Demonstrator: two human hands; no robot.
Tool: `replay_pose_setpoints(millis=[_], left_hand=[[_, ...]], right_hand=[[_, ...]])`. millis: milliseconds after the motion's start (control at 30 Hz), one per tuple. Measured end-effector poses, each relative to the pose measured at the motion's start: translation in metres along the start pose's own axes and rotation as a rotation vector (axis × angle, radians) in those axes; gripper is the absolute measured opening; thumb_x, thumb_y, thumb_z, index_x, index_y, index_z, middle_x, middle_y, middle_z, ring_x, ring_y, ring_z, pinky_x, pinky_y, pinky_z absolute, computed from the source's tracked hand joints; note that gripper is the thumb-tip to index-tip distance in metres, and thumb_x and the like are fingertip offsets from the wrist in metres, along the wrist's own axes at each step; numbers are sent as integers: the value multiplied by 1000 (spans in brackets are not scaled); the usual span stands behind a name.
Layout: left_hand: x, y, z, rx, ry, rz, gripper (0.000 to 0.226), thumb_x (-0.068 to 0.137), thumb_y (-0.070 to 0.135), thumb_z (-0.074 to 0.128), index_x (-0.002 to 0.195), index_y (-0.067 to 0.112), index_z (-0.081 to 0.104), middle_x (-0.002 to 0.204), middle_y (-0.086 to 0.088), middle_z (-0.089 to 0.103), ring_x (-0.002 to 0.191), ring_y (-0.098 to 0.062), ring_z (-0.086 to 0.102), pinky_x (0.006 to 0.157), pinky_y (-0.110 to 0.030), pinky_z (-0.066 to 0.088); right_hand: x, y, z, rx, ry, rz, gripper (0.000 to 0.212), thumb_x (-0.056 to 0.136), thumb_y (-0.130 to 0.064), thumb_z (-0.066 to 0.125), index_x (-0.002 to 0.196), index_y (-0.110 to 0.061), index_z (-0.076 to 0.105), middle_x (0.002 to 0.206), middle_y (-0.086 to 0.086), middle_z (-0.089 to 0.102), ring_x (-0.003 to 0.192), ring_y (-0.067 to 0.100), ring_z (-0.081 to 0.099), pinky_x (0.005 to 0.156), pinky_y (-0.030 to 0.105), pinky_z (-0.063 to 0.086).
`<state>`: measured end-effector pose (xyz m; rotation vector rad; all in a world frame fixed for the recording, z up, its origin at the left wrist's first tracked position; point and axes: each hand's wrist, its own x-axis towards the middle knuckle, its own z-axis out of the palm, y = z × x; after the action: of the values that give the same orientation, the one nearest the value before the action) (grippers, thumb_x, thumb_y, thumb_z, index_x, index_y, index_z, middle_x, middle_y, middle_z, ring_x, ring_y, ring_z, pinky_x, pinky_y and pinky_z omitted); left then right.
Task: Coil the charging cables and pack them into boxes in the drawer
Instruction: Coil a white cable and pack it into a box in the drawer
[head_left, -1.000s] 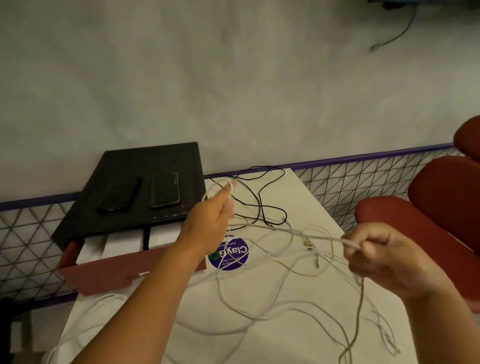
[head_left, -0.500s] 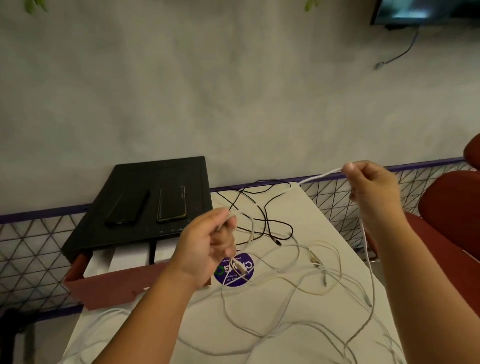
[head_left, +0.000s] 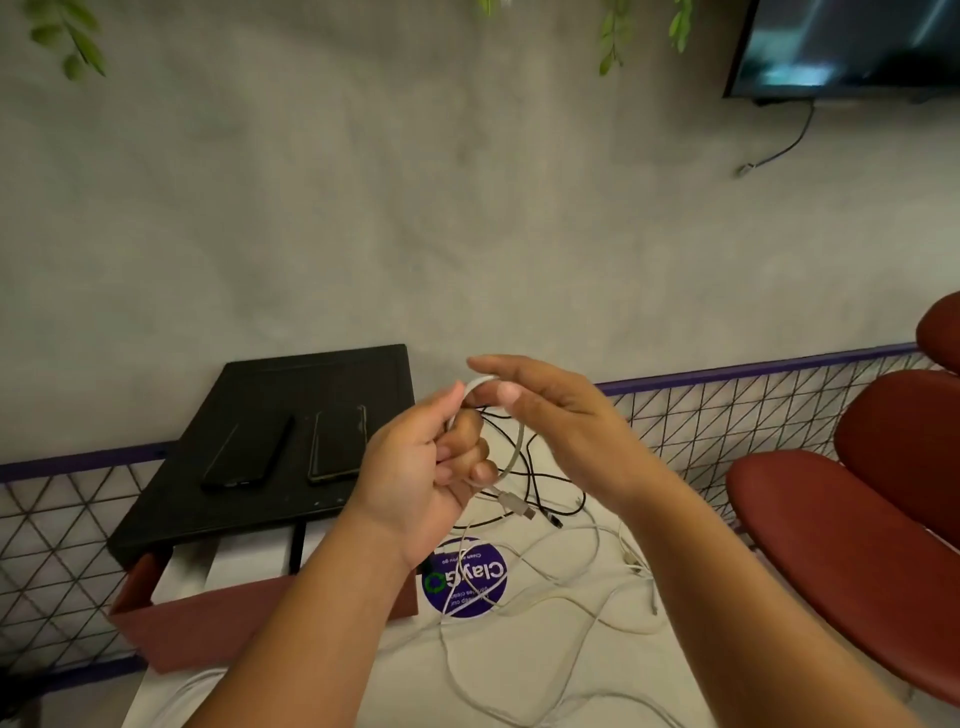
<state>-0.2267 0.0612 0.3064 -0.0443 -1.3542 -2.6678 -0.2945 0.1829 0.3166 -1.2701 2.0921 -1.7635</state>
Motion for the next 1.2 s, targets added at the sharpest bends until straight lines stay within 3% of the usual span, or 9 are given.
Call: replay_pose_setpoints(millis=[100,200,300,433,533,700,900,1000,1200], left_hand=[[1,4,-1,30,12,24,30,81,29,47,86,3,63,43,7,24,34,-3,22,41,-19,37],[1,6,-5,92,58,71,31,85,26,47,84,4,68,46,6,25,37,-4,26,46,-20,43],[0,4,-9,178,145,111,24,92,20,45,84,8,64,49,4,33,42,-6,35,57,-23,47],[-3,-3,-20,533,283,177,14,91,13,53,90,21,65,65,4,55,65,-10,53,73,-30,50],[-6,-7,-25,798,390,222,9,87,18,62,90,26,64,77,0,62,68,-9,58,65,-26,51],[-12,-5,-25,768,368,233,15,90,14,57,86,23,68,61,7,65,48,-1,53,49,-15,44],[-21,11,-22,222,192,14,23,75,31,52,67,14,66,56,2,49,39,-3,37,40,-14,34],[-23,10,-22,284,181,17,18,73,31,57,62,16,62,58,1,50,46,-6,41,44,-16,38],[-21,10,-27,848,361,247,20,86,8,61,78,25,67,52,11,57,46,-1,51,51,-14,46]], right_hand=[[5,-4,10,-12,50,-31,23,95,-12,48,106,-29,60,80,-8,62,66,-3,55,64,14,46],[9,-3,16,14,128,-30,24,94,-11,49,94,-30,64,64,2,60,53,0,48,54,14,42],[11,0,20,24,183,0,26,95,-9,47,87,-26,65,49,-12,49,47,-2,44,48,10,36],[14,4,25,5,252,28,23,96,-13,46,88,-22,65,48,-13,47,46,0,42,46,11,34],[15,5,26,24,274,50,24,96,-15,45,85,-26,64,48,-12,48,46,0,42,44,14,36],[15,7,29,47,278,85,25,96,-14,45,81,-23,62,47,-11,48,43,2,43,42,16,37],[16,10,33,35,311,104,27,96,-15,47,74,-25,59,44,-14,43,41,0,34,43,13,29],[17,9,36,22,334,97,26,96,-17,47,76,-25,60,45,-15,42,43,0,33,43,11,27],[16,5,33,198,320,170,26,96,-16,45,77,-19,63,46,-13,37,43,4,27,41,16,25]])
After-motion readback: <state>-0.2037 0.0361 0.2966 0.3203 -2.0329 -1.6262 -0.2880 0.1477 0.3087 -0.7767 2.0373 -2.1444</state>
